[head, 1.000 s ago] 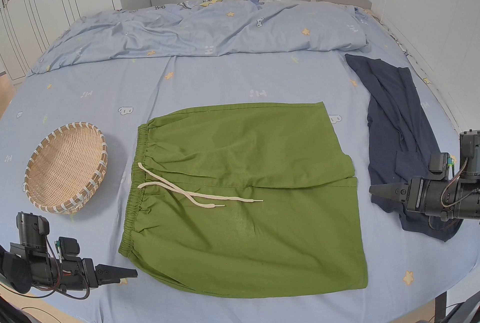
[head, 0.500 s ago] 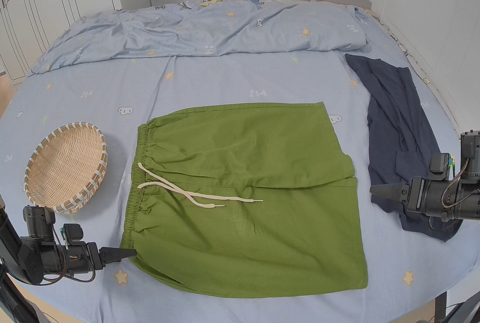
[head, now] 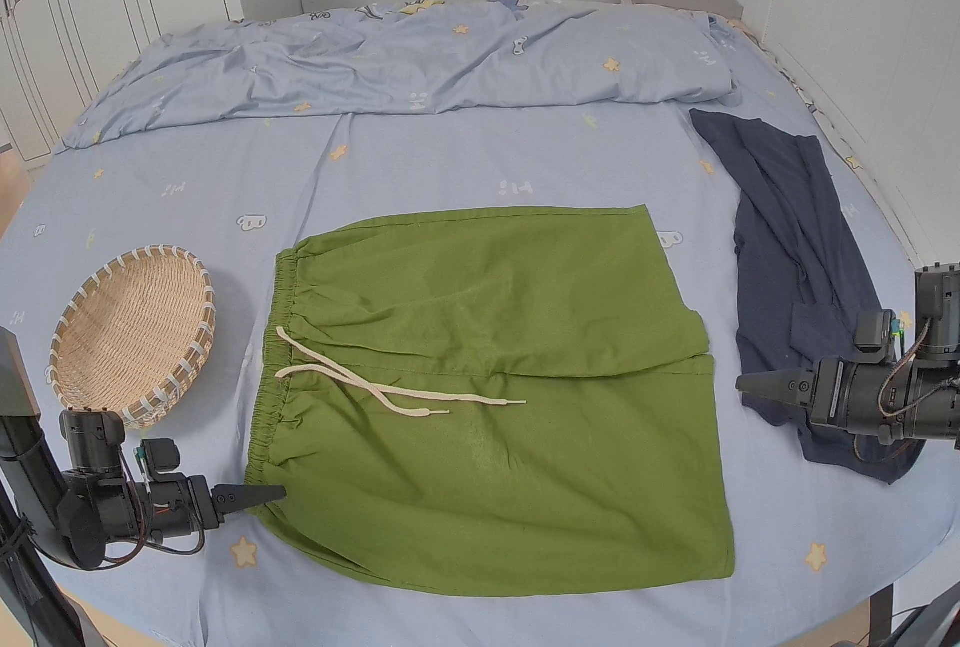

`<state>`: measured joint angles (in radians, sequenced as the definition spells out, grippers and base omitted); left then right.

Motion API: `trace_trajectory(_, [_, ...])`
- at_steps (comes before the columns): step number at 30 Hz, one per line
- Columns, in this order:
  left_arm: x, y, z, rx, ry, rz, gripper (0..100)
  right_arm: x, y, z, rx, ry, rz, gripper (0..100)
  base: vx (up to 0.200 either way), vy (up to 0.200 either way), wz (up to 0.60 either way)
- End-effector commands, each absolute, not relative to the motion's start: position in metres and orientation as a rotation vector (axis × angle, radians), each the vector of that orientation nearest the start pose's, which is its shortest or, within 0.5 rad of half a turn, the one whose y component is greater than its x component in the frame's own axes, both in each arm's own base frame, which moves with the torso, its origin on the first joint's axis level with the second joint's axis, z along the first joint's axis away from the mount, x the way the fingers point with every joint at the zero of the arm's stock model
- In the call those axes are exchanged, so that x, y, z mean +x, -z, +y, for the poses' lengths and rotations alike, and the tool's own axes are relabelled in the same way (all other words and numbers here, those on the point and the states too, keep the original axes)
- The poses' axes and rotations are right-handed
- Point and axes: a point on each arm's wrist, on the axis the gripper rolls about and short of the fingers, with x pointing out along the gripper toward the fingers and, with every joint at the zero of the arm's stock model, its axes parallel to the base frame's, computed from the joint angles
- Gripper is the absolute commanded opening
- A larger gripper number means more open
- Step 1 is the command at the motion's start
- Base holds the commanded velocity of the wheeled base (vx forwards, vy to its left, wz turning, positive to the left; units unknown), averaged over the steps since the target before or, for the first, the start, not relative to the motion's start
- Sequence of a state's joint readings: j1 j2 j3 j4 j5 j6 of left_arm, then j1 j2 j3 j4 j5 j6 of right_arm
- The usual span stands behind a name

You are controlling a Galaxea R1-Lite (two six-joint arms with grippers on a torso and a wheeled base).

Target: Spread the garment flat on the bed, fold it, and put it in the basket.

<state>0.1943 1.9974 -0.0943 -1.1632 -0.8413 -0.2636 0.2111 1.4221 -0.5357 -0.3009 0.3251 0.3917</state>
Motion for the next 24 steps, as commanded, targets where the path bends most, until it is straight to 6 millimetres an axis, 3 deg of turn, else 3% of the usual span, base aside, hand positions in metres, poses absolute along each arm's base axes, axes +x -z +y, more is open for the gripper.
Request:
trace_trajectory(1, [0.214,-0.012,0.025,-0.638,0.523,0.744,100,0.206,-0.150,0.050,0.408,-0.390,0.693,100,0.000,0.000,0.00])
trace_trajectory(4, [0.215,-0.009,0.025,-0.647,0.521,0.736,100,0.210,-0.146,0.050,0.409,-0.383,0.702,100,0.000,0.000,0.00])
trace_trajectory(5, [0.215,-0.009,0.025,-0.645,0.522,0.731,0,0.210,-0.145,0.050,0.411,-0.380,0.705,100,0.000,0.000,0.00])
trace_trajectory(14, [0.208,-0.007,0.026,-0.647,0.510,0.723,0,0.215,-0.137,0.050,0.411,-0.374,0.718,100,0.000,0.000,0.00])
trace_trajectory(17, [0.196,-0.008,0.027,-0.665,0.492,0.744,0,0.215,-0.135,0.049,0.416,-0.376,0.723,100,0.000,0.000,0.00])
trace_trajectory(22, [0.191,-0.016,0.032,-0.678,0.460,0.730,0,0.208,-0.125,0.047,0.425,-0.390,0.769,100,0.000,0.000,0.00])
trace_trajectory(24, [0.181,-0.022,0.038,-0.715,0.435,0.744,0,0.198,-0.112,0.046,0.419,-0.390,0.828,100,0.000,0.000,0.00])
